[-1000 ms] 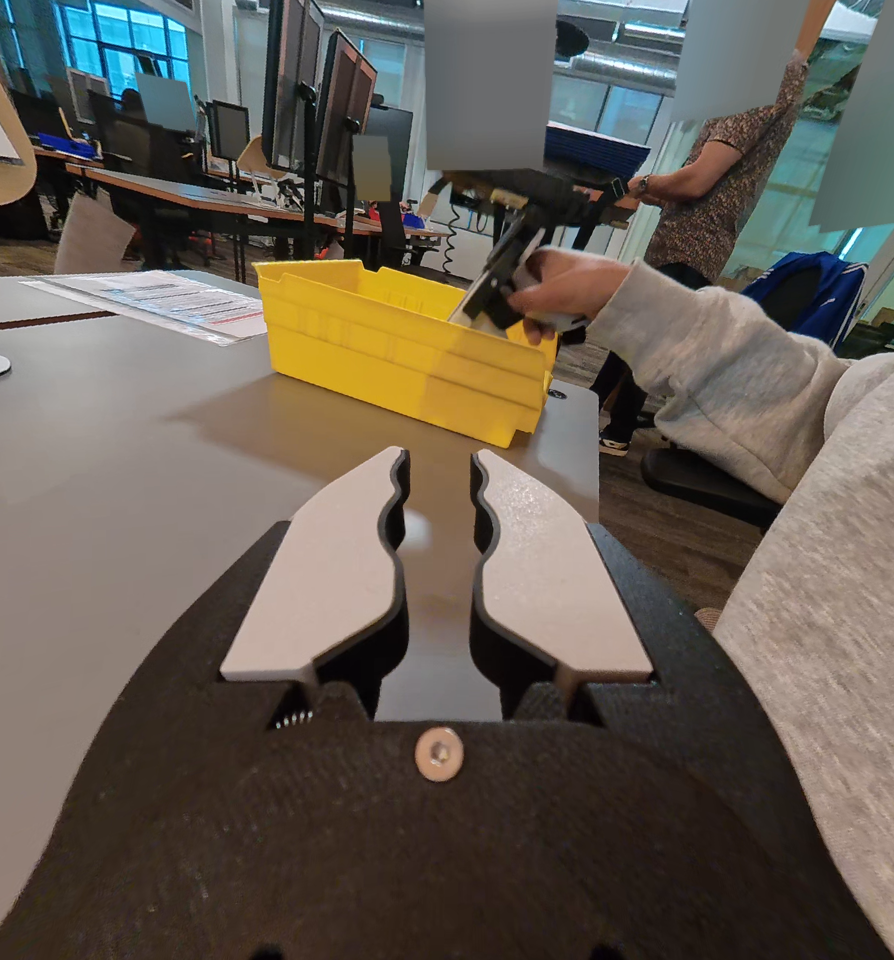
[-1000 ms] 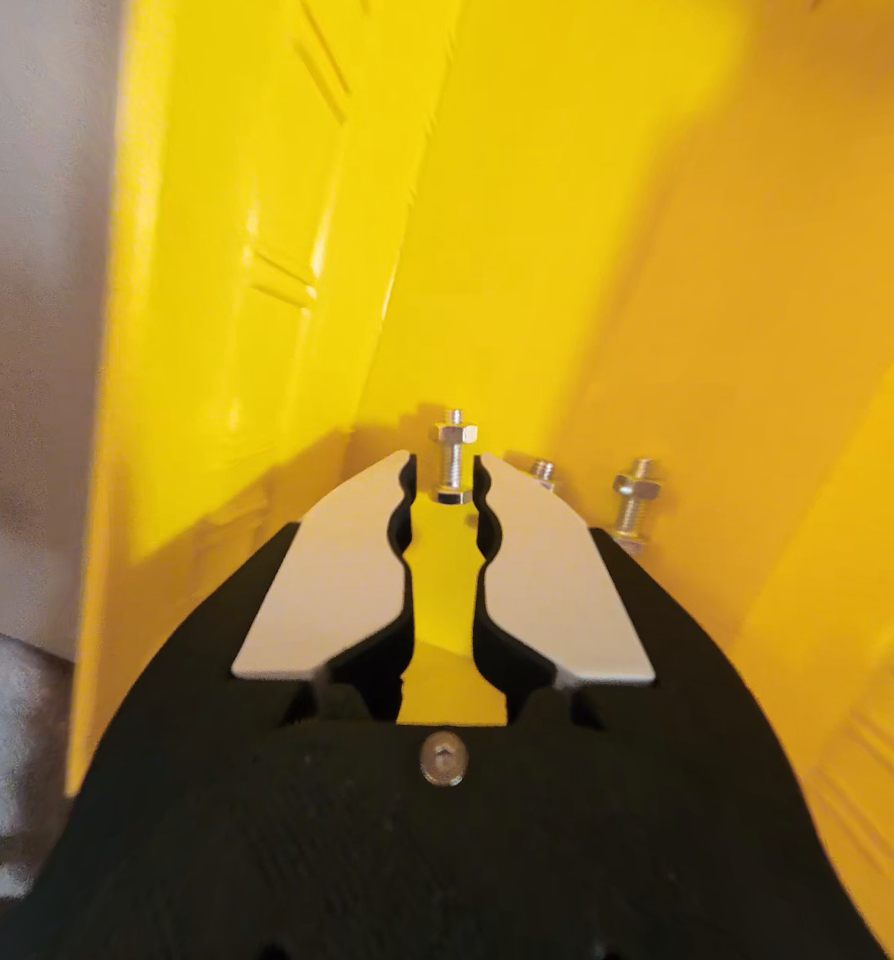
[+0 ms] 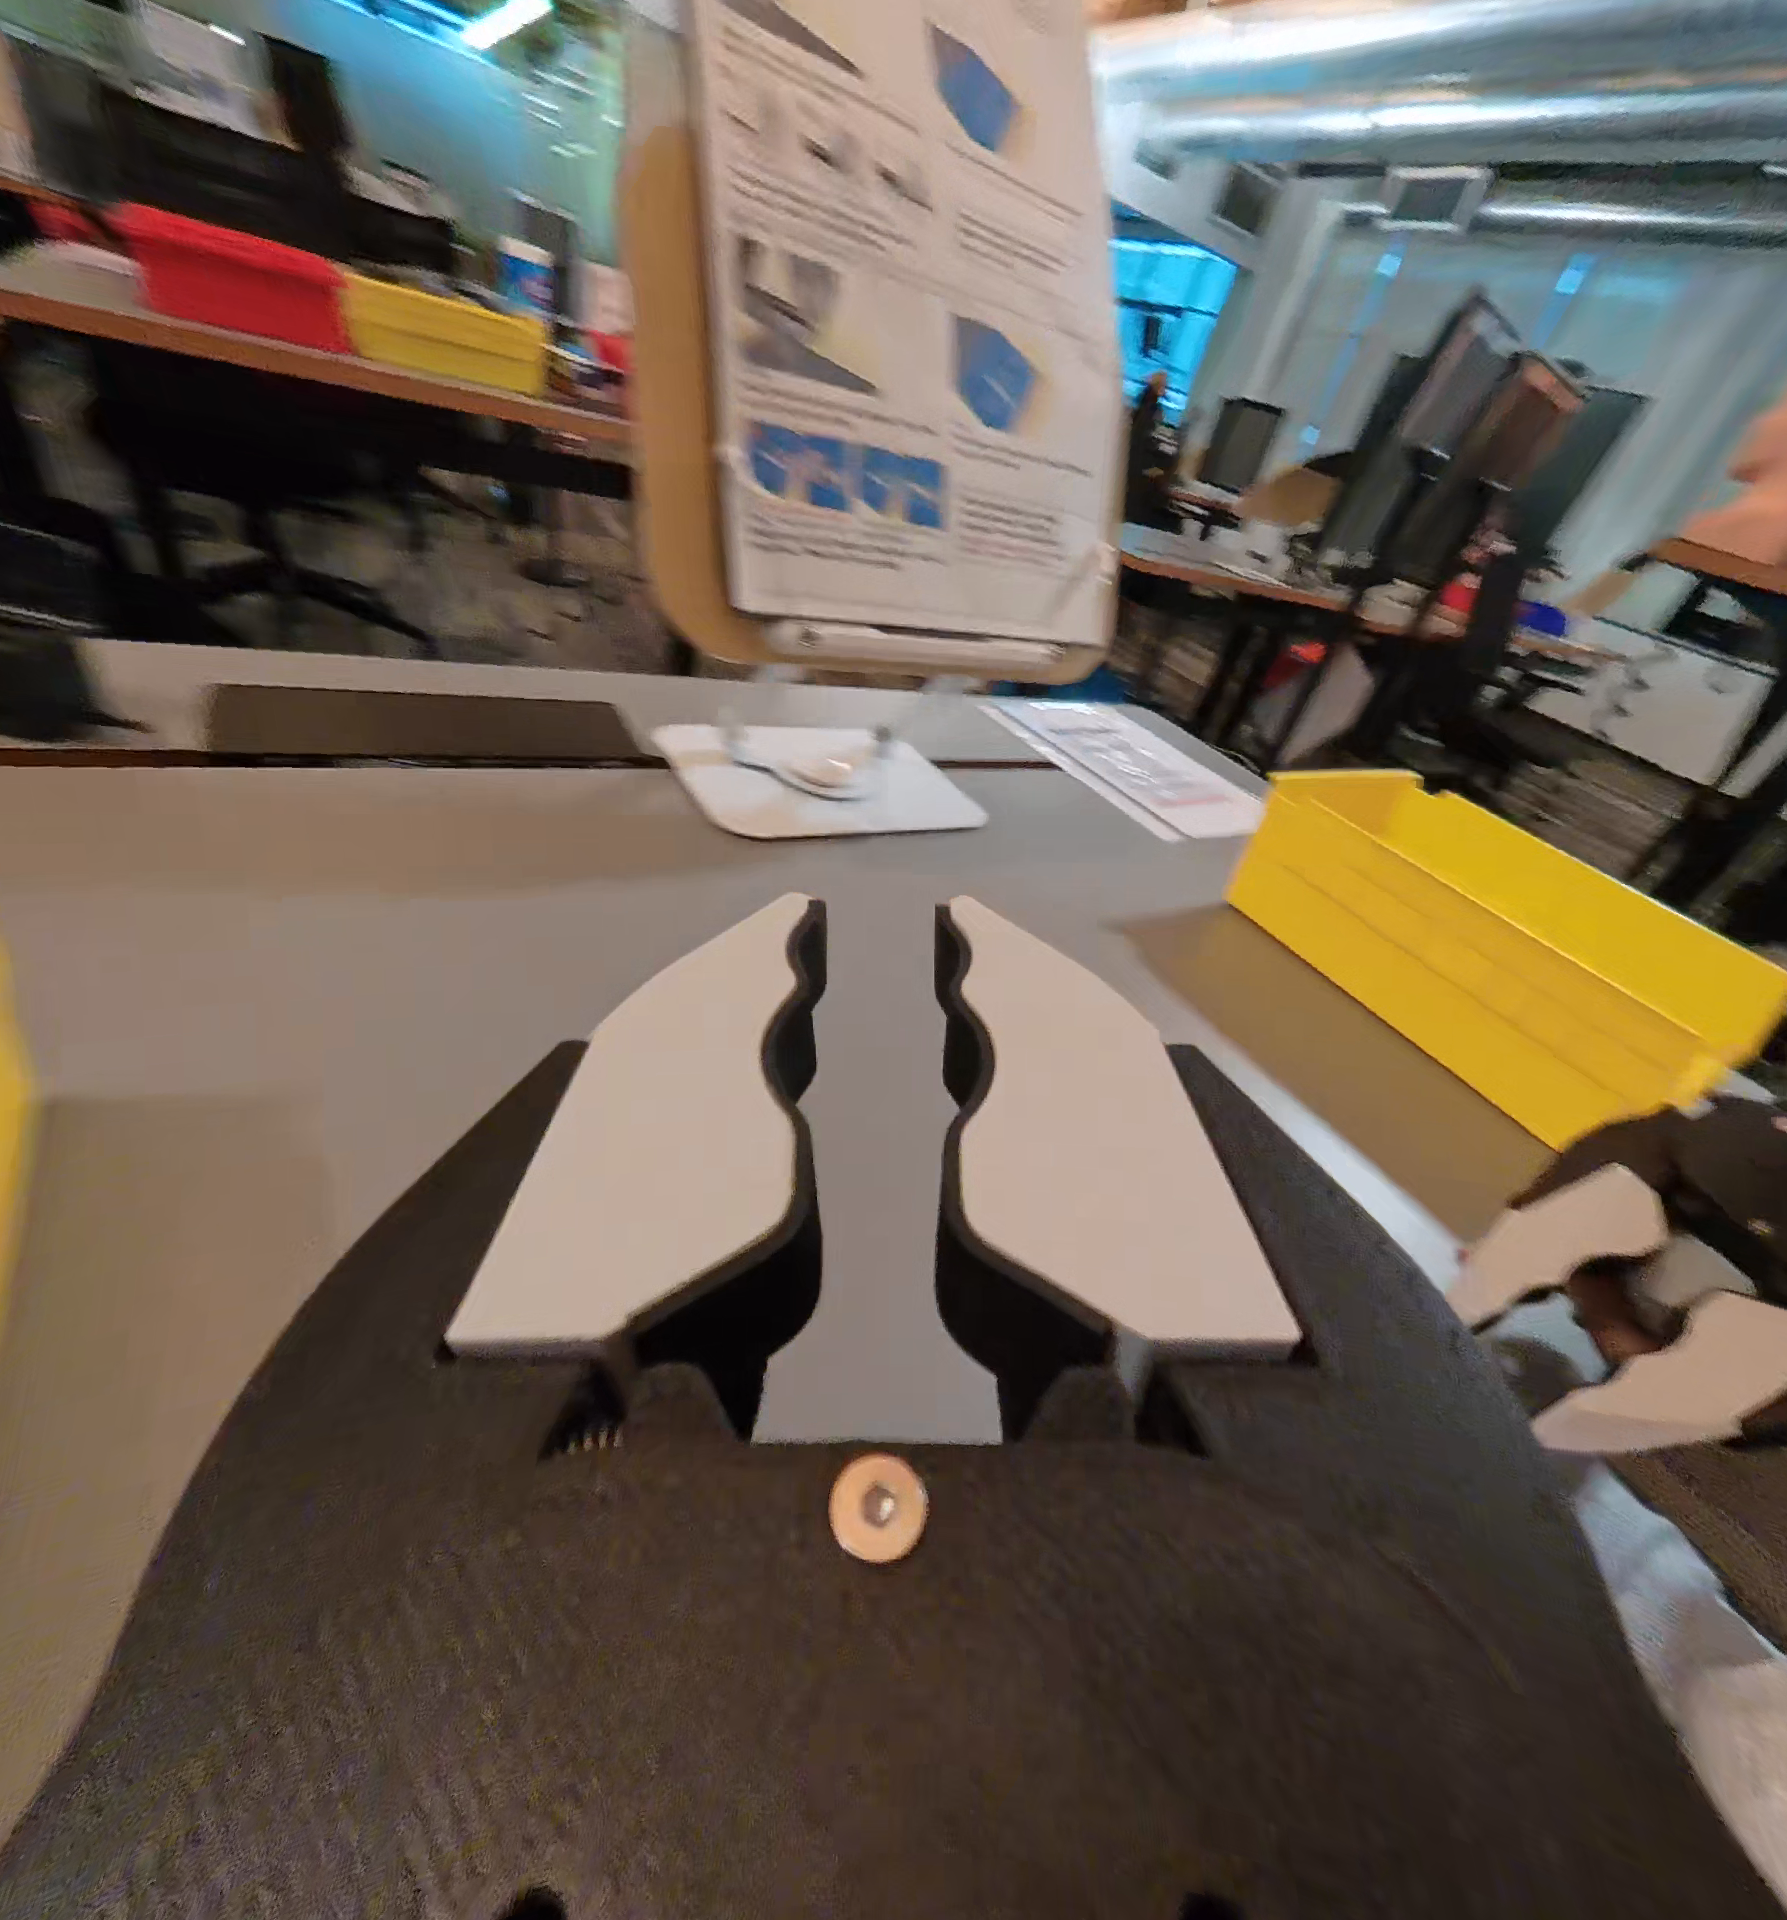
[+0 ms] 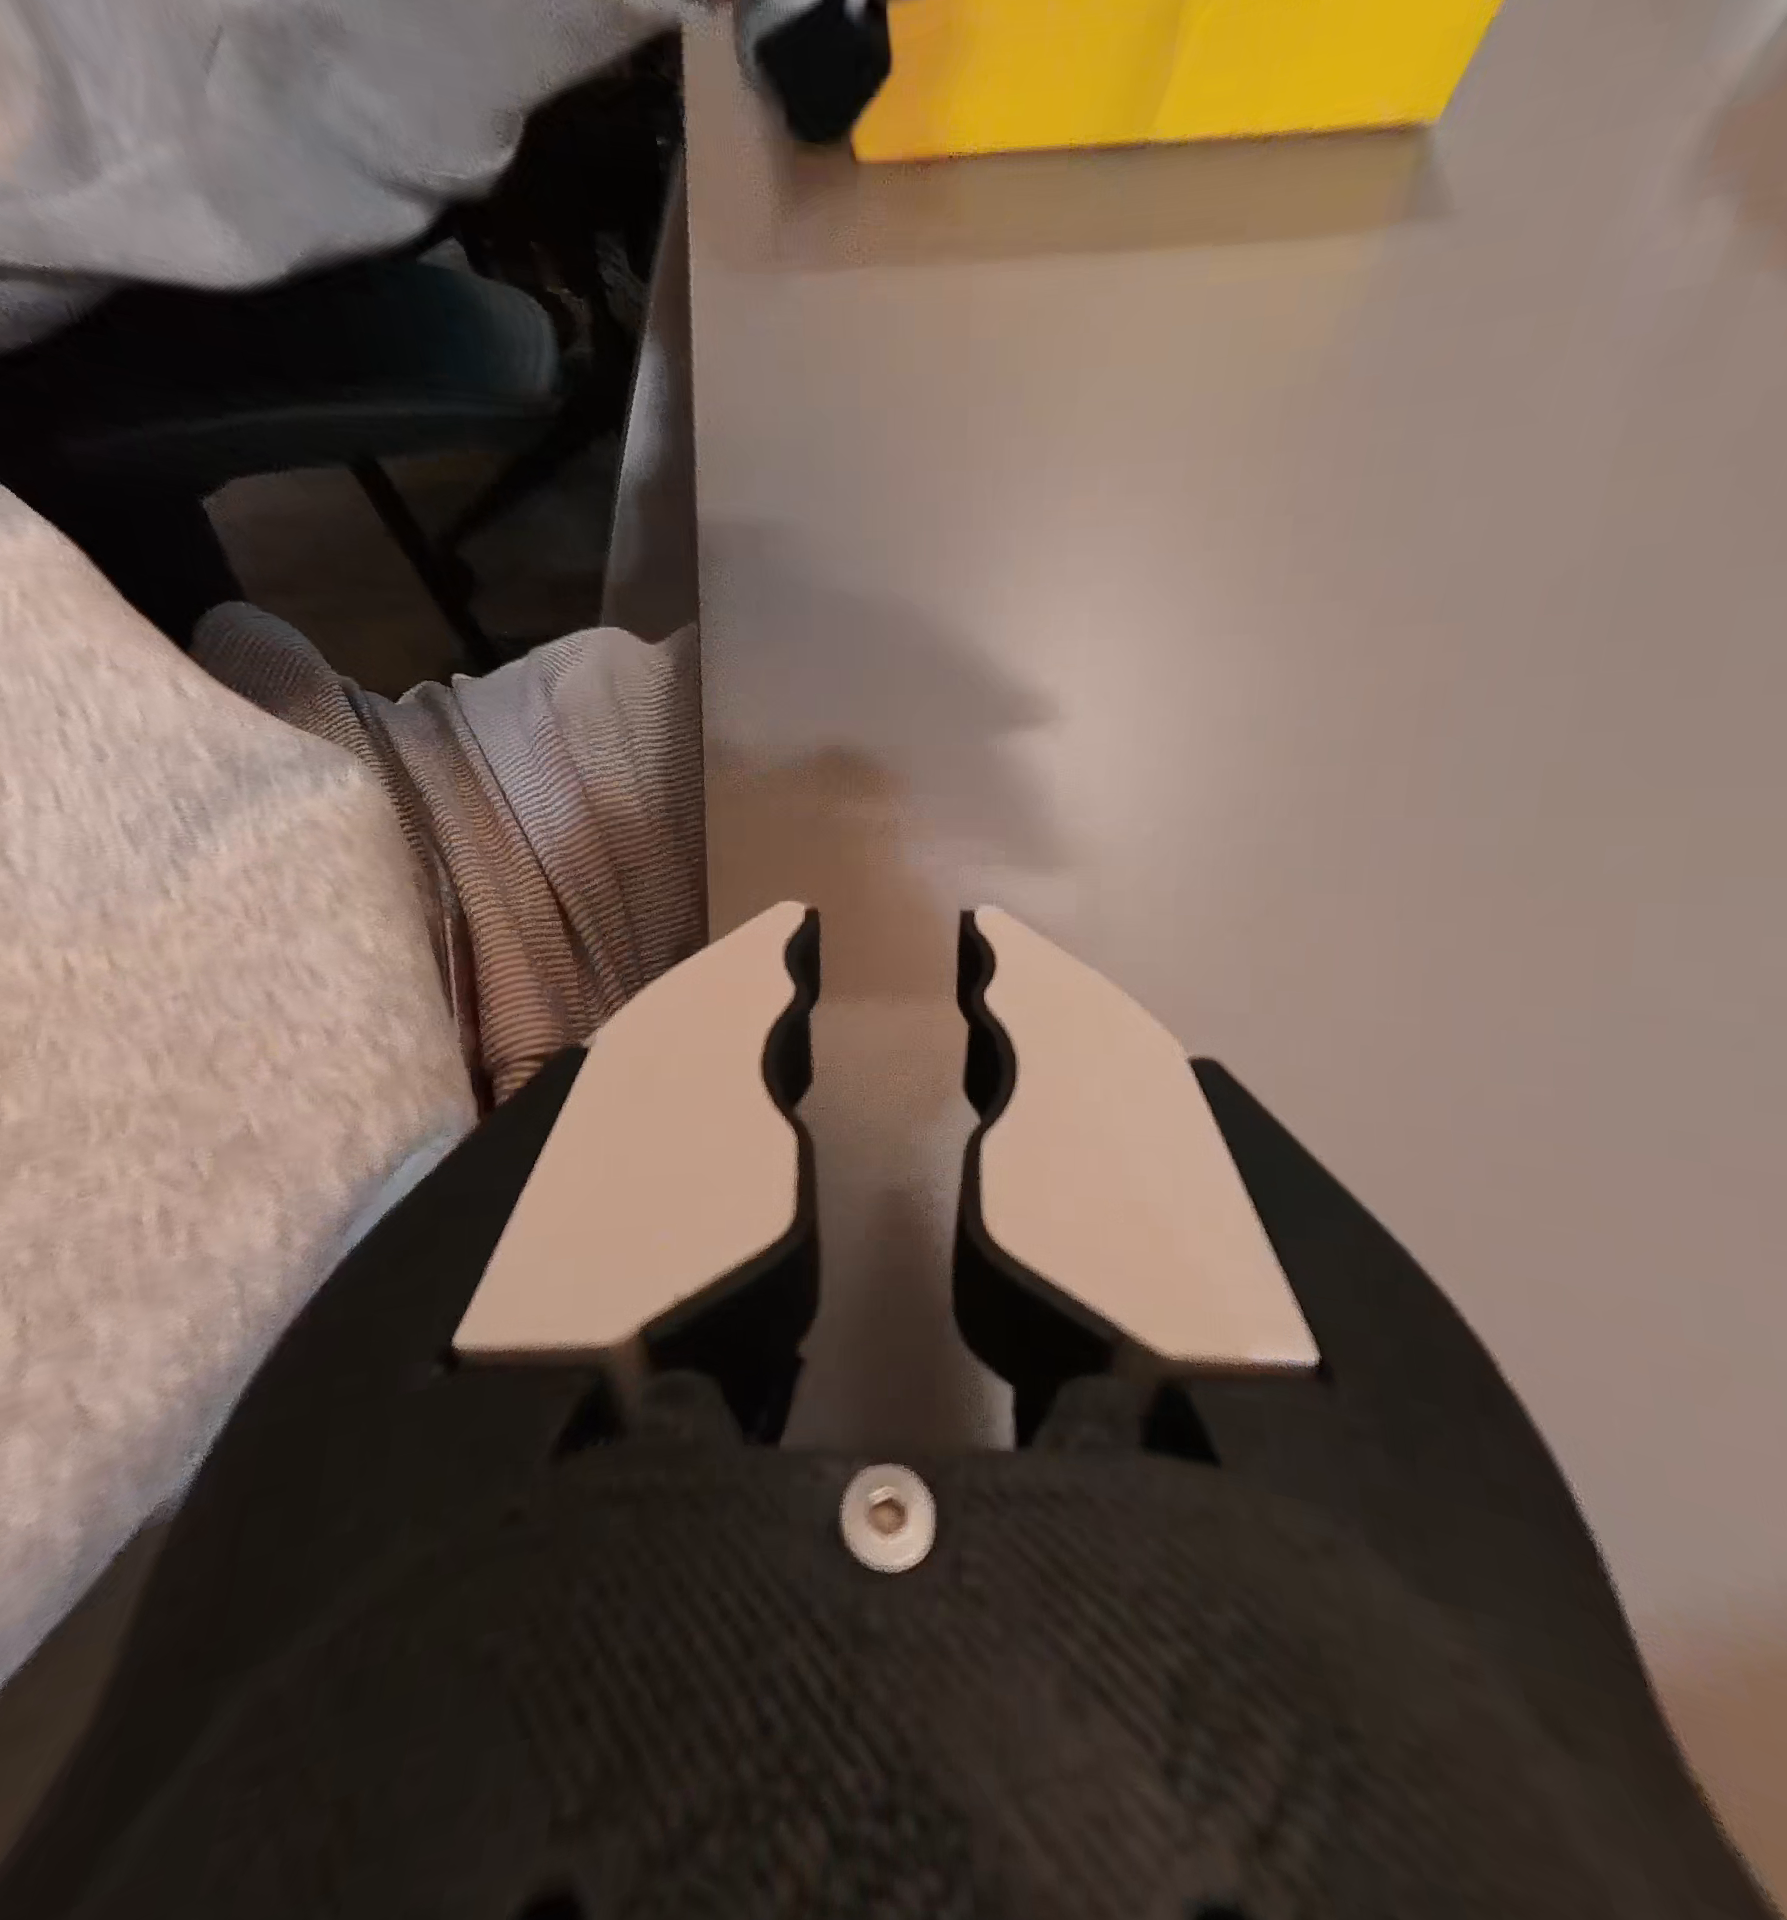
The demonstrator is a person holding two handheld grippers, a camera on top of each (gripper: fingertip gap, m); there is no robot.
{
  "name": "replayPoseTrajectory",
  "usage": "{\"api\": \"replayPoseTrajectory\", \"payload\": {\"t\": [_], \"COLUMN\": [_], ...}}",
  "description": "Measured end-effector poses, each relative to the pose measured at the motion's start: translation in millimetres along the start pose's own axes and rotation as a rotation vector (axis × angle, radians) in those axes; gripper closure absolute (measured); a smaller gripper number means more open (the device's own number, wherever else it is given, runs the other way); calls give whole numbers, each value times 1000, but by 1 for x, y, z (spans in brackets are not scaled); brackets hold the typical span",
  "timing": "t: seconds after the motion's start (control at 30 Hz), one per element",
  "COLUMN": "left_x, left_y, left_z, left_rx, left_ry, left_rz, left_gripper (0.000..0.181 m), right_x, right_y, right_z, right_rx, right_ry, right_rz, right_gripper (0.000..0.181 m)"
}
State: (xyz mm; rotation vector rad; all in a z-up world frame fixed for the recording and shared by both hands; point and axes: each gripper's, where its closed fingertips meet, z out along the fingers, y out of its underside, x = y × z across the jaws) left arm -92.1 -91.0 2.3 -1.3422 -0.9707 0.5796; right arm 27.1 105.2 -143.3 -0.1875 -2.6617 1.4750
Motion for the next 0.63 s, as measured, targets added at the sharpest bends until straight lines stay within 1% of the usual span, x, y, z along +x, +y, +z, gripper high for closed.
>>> {"api": "replayPoseTrajectory", "payload": {"t": [0.03,0.1,0.17,0.3,0.4,0.53,0.63], "left_x": [-16,-41,-60,-86,-108,-143,-175], "left_y": [-8,-17,-20,-28,-34,-40,-35], "left_z": [-13,-33,-48,-65,-68,-60,-50], "left_rx": [11,6,-43,-133,-195,-273,-393], "left_ry": [-46,-121,-172,-241,-278,-300,-314], "left_rz": [2,17,47,144,189,205,234], "left_gripper": [161,161,161,160,160,158,155], "right_x": [-1,0,4,13,20,28,34], "right_y": [-2,-4,-4,-6,-7,-9,-10], "right_z": [0,-1,-2,-4,-6,-10,-10], "right_rx": [9,23,33,66,97,129,143], "right_ry": [6,11,8,-7,-12,2,20], "right_rz": [-16,-22,6,83,128,149,145], "right_gripper": [155,155,155,156,158,160,162]}}
